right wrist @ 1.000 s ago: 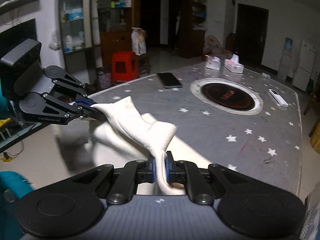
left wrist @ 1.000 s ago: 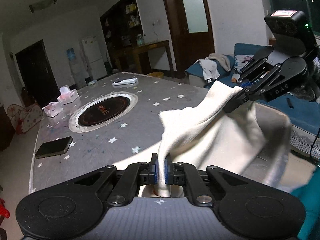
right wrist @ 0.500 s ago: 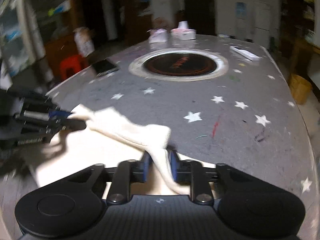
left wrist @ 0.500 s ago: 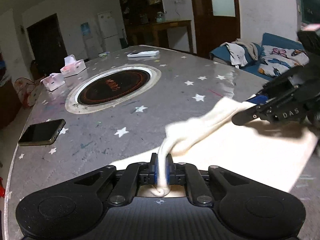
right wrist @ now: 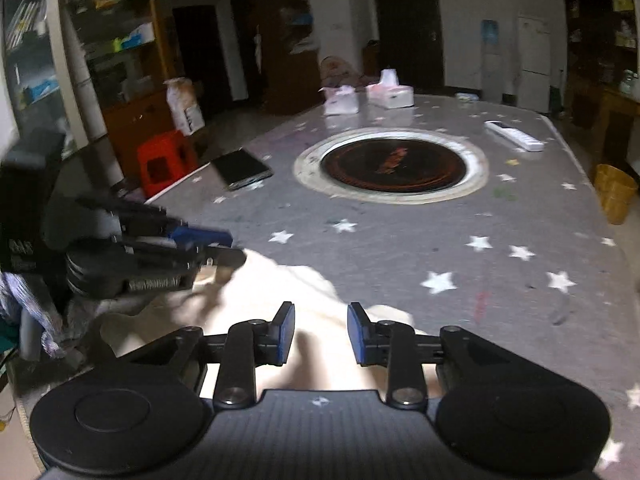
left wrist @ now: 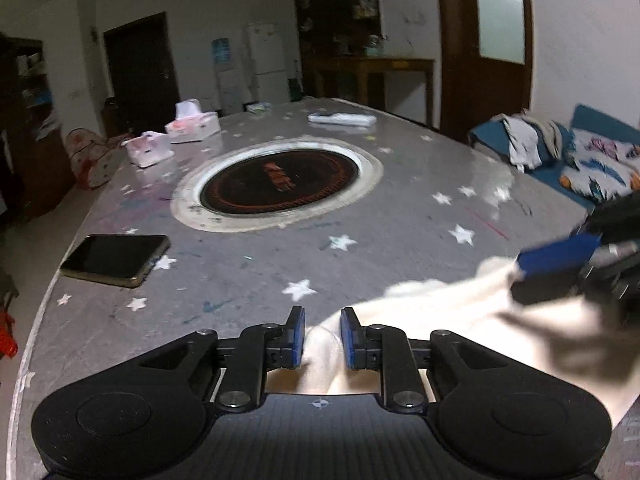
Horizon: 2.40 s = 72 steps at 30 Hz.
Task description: Fold clothes
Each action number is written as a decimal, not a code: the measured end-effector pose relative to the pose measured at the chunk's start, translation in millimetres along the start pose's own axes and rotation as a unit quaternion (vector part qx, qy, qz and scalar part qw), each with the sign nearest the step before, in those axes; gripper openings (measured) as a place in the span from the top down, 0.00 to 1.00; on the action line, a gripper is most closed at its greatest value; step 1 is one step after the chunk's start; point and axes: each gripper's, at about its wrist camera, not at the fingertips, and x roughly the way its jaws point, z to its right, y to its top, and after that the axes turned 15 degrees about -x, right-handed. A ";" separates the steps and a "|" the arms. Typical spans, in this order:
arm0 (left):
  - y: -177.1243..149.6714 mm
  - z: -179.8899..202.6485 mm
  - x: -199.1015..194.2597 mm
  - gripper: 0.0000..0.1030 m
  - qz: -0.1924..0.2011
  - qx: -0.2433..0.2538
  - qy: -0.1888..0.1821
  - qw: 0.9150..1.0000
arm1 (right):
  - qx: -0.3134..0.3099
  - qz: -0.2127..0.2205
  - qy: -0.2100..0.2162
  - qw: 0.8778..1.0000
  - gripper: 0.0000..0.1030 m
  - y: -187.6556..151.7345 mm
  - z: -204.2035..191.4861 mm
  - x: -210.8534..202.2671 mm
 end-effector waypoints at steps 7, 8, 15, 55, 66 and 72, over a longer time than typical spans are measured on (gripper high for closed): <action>-3.1 -13.6 -28.5 0.78 0.003 -0.036 -0.005 0.999 | 0.014 -0.024 -0.007 1.000 0.76 -0.2 1.2 39.5; -6.6 -14.9 -33.4 0.78 -0.002 -0.040 -0.005 0.999 | 0.016 -0.025 -0.009 1.000 0.76 0.6 1.8 39.1; -31.0 -21.7 -55.9 0.72 -0.025 -0.078 -0.004 0.997 | -0.003 0.001 0.006 1.000 0.76 20.3 -13.5 32.6; -39.6 -2.4 -64.8 0.79 -0.049 -0.076 -0.066 0.994 | 0.011 -0.022 -0.048 0.999 0.68 -41.1 -16.8 -24.4; -42.1 -14.7 -43.9 0.77 -0.067 -0.078 -0.035 0.994 | 0.027 -0.010 -0.079 0.996 0.82 -47.8 14.2 -39.3; -31.4 -2.6 -48.8 0.78 -0.056 -0.069 -0.049 0.995 | 0.021 -0.018 -0.084 0.996 0.81 -45.9 14.2 -29.9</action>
